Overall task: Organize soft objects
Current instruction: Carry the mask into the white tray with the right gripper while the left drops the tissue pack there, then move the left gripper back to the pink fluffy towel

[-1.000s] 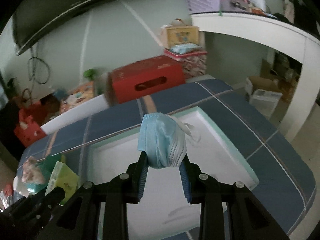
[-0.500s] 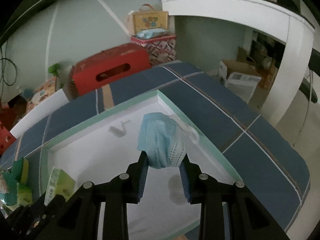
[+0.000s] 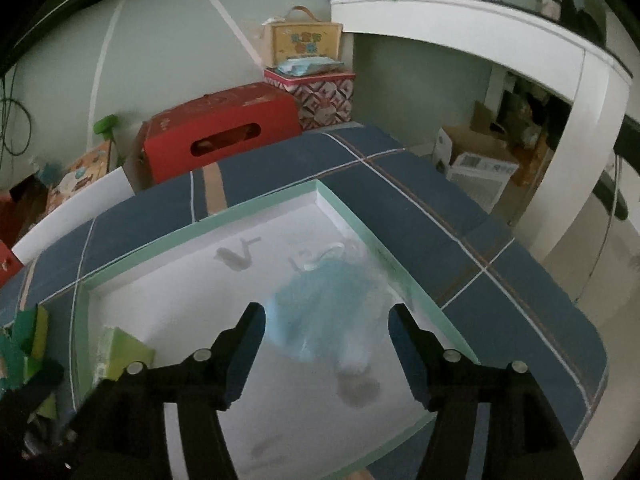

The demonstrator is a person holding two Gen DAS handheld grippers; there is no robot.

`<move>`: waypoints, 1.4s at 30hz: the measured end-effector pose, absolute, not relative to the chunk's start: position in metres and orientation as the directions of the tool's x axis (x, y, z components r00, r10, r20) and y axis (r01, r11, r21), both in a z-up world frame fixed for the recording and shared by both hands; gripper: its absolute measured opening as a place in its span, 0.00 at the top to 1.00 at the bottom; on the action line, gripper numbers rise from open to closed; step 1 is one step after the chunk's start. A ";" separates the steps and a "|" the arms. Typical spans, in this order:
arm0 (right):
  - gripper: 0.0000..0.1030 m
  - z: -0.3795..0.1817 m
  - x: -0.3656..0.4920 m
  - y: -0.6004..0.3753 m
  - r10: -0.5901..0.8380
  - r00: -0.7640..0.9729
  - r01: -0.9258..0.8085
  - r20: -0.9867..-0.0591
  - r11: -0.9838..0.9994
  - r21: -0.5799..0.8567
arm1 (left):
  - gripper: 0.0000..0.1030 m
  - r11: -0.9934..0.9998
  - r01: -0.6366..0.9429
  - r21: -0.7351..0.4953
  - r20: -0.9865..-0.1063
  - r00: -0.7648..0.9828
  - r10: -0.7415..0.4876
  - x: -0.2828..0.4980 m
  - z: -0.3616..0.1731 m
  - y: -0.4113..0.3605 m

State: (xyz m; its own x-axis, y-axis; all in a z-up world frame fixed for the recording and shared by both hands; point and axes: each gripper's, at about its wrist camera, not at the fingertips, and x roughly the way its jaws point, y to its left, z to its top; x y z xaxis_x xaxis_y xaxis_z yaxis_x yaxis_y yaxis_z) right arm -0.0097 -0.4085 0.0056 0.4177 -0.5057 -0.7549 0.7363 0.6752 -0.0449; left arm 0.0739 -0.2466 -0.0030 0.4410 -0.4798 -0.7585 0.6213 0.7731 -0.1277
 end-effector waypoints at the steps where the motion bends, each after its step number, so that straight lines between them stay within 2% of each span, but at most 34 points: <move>1: 0.30 0.007 -0.010 -0.407 -0.511 0.413 0.737 -0.754 0.673 -0.053 | 0.17 0.775 0.618 -0.131 -0.757 0.443 -0.481 0.074 0.000 -0.244; 3: 0.18 0.013 -0.011 -0.403 -0.521 0.413 0.735 -0.747 0.675 -0.065 | 0.15 0.778 0.612 -0.143 -0.751 0.445 -0.488 0.076 0.005 -0.239; 9: 0.03 0.036 -0.018 -0.386 -0.516 0.472 0.718 -0.715 0.695 -0.028 | 0.14 0.799 0.578 -0.167 -0.699 0.502 -0.509 0.074 0.033 -0.215; 15: 0.02 0.055 -0.015 -0.357 -0.477 0.552 0.650 -0.685 0.760 -0.005 | 0.13 0.844 0.495 -0.208 -0.662 0.563 -0.494 0.083 0.053 -0.169; 29: 0.02 0.040 0.018 -0.262 -0.285 0.604 0.430 -0.744 0.903 0.003 | 0.12 0.975 0.092 -0.200 -0.690 0.693 -0.207 0.115 0.056 -0.009; 42: 0.02 0.021 0.027 -0.190 -0.179 0.611 0.264 -0.772 0.964 -0.015 | 0.12 0.965 -0.167 -0.204 -0.747 0.664 -0.043 0.101 0.029 0.111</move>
State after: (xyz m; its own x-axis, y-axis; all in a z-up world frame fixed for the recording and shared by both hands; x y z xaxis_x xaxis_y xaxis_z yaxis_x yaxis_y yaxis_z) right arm 0.0267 -0.1899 0.0213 0.6106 -0.1788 -0.7715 0.2640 0.9644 -0.0146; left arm 0.1009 0.1115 0.0288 0.6638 -0.0434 -0.7466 -0.1669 0.9645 -0.2045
